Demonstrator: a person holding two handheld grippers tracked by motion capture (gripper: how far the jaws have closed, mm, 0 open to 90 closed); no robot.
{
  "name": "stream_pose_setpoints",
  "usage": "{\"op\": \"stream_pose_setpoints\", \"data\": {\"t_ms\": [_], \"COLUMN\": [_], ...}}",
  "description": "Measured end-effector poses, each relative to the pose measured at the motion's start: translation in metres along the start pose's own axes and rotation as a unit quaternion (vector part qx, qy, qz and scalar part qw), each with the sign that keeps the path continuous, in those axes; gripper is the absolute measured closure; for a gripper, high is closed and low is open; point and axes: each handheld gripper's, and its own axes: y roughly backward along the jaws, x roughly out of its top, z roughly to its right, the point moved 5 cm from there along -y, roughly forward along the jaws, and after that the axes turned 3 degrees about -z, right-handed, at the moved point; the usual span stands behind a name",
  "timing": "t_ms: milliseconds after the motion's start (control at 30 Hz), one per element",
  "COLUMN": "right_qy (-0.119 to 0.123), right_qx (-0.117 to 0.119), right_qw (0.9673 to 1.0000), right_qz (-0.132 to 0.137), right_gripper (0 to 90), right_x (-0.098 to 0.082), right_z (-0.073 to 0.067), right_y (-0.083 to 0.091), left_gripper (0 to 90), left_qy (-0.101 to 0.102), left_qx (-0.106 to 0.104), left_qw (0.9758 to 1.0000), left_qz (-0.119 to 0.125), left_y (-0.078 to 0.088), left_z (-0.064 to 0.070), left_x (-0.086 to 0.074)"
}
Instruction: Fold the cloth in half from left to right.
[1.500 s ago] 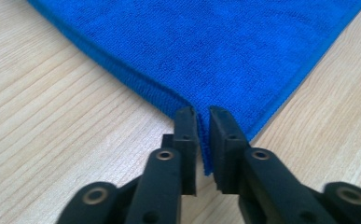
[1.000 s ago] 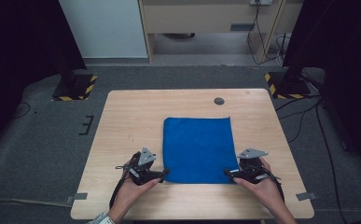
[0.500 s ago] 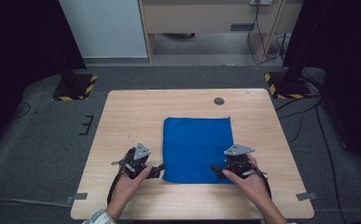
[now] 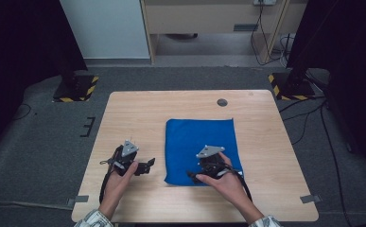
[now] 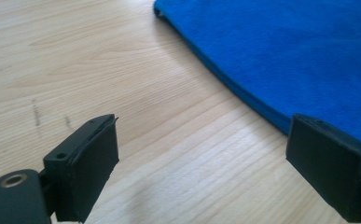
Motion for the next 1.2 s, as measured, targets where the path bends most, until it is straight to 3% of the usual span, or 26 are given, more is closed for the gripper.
{"op": "stream_pose_setpoints", "data": {"t_ms": [267,467,633,933,1200], "right_qy": [0.044,0.063,0.067,0.073,0.066], "right_qx": [0.025,0.042,0.044,0.04,0.035], "right_qw": [0.9985,0.9968,0.9966,0.9964,0.9971], "right_qz": [-0.02,-0.025,-0.021,-0.018,-0.014], "right_gripper": [19.3,21.4,21.2,18.1,30.8], "right_x": [0.014,0.015,0.012,0.006,0.011], "right_z": [-0.039,-0.059,-0.068,-0.08,-0.088], "right_y": [-0.02,-0.03,-0.034,-0.036,-0.05], "left_gripper": [8.5,8.5,9.1,9.1,9.1], "left_qy": [0.013,0.0,0.006,0.0,0.001], "left_qx": [0.004,0.006,0.009,0.009,0.009], "left_qw": [0.9999,1.0,0.9999,1.0,1.0], "left_qz": [-0.001,-0.003,-0.002,-0.002,0.0], "left_y": [0.001,0.0,0.001,0.0,0.0], "left_z": [-0.01,-0.007,-0.009,-0.008,-0.007], "left_x": [-0.003,-0.002,-0.002,-0.002,-0.001]}}
